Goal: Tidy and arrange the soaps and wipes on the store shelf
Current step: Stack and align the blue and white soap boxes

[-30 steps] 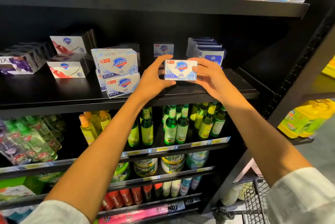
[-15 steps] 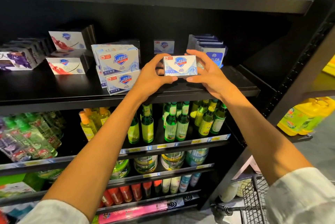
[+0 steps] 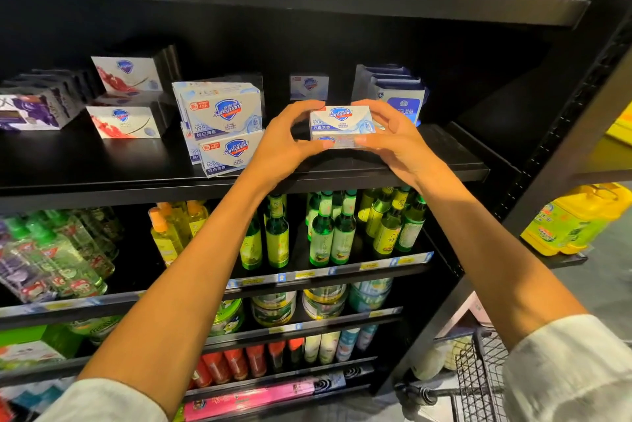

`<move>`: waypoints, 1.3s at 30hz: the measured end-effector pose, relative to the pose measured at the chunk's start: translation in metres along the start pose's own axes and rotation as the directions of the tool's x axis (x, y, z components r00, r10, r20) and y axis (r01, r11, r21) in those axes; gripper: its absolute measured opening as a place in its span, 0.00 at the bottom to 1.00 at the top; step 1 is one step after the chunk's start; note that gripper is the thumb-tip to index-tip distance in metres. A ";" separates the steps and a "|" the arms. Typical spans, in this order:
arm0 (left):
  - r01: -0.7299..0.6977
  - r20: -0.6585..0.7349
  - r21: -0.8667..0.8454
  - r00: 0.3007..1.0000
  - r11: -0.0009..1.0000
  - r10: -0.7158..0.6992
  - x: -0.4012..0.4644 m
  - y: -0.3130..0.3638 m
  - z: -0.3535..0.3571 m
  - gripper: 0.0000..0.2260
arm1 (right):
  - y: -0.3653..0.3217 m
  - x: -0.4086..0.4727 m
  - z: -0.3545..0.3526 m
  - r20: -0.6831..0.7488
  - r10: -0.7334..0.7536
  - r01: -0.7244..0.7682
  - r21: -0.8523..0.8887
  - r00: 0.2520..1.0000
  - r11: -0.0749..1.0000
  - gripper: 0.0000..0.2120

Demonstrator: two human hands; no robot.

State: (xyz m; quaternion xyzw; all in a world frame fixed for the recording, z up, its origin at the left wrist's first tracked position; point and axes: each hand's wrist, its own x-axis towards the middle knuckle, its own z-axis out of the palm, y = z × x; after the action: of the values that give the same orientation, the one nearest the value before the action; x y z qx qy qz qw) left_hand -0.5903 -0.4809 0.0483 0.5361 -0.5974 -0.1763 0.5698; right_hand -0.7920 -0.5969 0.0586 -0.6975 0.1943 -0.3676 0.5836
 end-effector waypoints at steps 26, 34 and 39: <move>-0.049 0.017 0.039 0.999 0.998 0.048 -0.003 -0.001 0.002 0.23 | -0.002 -0.006 0.003 0.013 -0.029 0.029 -0.047 1.000 0.998 0.20; -0.028 -0.019 0.027 0.999 0.999 0.029 -0.004 0.000 0.002 0.21 | -0.002 -0.006 0.001 0.009 -0.045 0.045 -0.035 0.999 0.998 0.25; 0.004 -0.003 0.055 1.000 0.998 -0.004 -0.001 0.001 0.003 0.21 | -0.002 -0.004 0.003 -0.056 0.000 -0.002 -0.036 0.998 0.999 0.21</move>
State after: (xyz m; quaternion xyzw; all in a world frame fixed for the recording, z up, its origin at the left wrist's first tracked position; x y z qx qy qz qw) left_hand -0.5931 -0.4810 0.0474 0.5530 -0.6002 -0.1603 0.5552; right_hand -0.7931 -0.5917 0.0593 -0.6973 0.2177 -0.3831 0.5654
